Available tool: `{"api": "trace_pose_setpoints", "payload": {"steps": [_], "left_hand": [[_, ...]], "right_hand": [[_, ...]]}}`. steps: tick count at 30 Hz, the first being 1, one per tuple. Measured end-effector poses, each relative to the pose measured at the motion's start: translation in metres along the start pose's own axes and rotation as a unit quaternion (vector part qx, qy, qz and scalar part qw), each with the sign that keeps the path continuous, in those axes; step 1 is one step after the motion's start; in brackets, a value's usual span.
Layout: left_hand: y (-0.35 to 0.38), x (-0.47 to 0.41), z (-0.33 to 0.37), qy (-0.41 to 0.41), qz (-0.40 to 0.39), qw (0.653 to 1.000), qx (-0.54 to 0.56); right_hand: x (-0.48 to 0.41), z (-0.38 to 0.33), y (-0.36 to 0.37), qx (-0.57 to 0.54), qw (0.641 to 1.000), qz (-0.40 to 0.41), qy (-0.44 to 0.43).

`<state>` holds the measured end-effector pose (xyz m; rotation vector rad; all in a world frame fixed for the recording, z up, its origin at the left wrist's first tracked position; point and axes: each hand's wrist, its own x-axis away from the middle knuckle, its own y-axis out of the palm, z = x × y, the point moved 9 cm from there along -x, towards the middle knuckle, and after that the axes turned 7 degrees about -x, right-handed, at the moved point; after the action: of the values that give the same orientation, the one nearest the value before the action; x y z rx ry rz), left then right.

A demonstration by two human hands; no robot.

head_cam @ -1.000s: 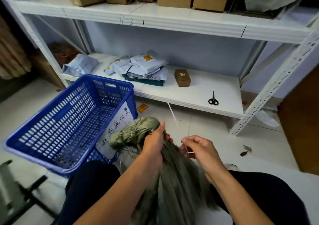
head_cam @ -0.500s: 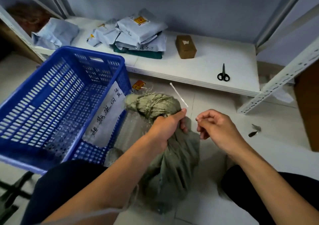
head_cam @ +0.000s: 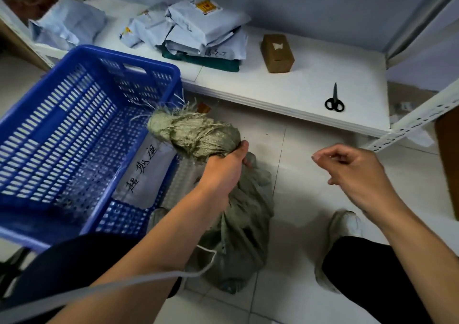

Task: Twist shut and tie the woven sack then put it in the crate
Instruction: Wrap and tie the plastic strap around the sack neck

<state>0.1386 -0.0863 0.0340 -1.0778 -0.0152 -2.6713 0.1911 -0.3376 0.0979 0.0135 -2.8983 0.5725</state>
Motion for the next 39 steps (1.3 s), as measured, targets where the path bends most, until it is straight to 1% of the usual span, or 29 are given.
{"api": "trace_pose_setpoints", "payload": {"steps": [4, 8, 11, 15, 18, 21, 25, 30, 32, 35, 39], "left_hand": [[-0.006, 0.005, 0.006, 0.012, 0.029, 1.000, 0.006], [-0.009, 0.005, 0.004, 0.013, 0.034, 0.999, -0.015], [-0.006, 0.011, 0.003, 0.014, 0.012, 1.000, -0.022], [-0.001, 0.011, 0.003, 0.035, -0.006, 0.999, -0.033], [0.002, 0.011, 0.004, 0.049, -0.022, 0.998, -0.015], [0.006, 0.013, 0.004, 0.056, -0.034, 0.998, -0.023], [0.008, 0.010, 0.003, 0.049, -0.035, 0.998, 0.011], [0.013, 0.002, -0.004, 0.011, -0.057, 0.996, 0.073], [0.015, 0.001, -0.005, 0.006, -0.055, 0.996, 0.077], [0.016, 0.001, -0.006, 0.007, -0.044, 0.997, 0.055], [0.015, 0.001, -0.008, 0.000, -0.032, 0.999, 0.040]], "right_hand": [[0.006, 0.001, -0.001, -0.021, 1.000, -0.010, 0.005], [0.007, 0.002, -0.019, -0.103, 0.994, -0.010, 0.034], [0.014, 0.002, -0.017, -0.148, 0.986, -0.058, 0.056], [0.024, 0.002, 0.002, -0.146, 0.980, -0.119, 0.064], [0.025, 0.003, 0.009, -0.128, 0.981, -0.131, 0.063], [0.024, 0.006, 0.010, -0.110, 0.983, -0.130, 0.062], [0.022, 0.010, 0.011, -0.102, 0.984, -0.133, 0.067], [0.031, 0.013, 0.032, -0.077, 0.974, -0.194, 0.082], [0.036, 0.011, 0.043, -0.042, 0.979, -0.190, 0.057], [0.042, 0.007, 0.058, 0.059, 0.982, -0.178, -0.003], [0.041, -0.001, 0.066, 0.075, 0.985, -0.148, -0.044]]}}
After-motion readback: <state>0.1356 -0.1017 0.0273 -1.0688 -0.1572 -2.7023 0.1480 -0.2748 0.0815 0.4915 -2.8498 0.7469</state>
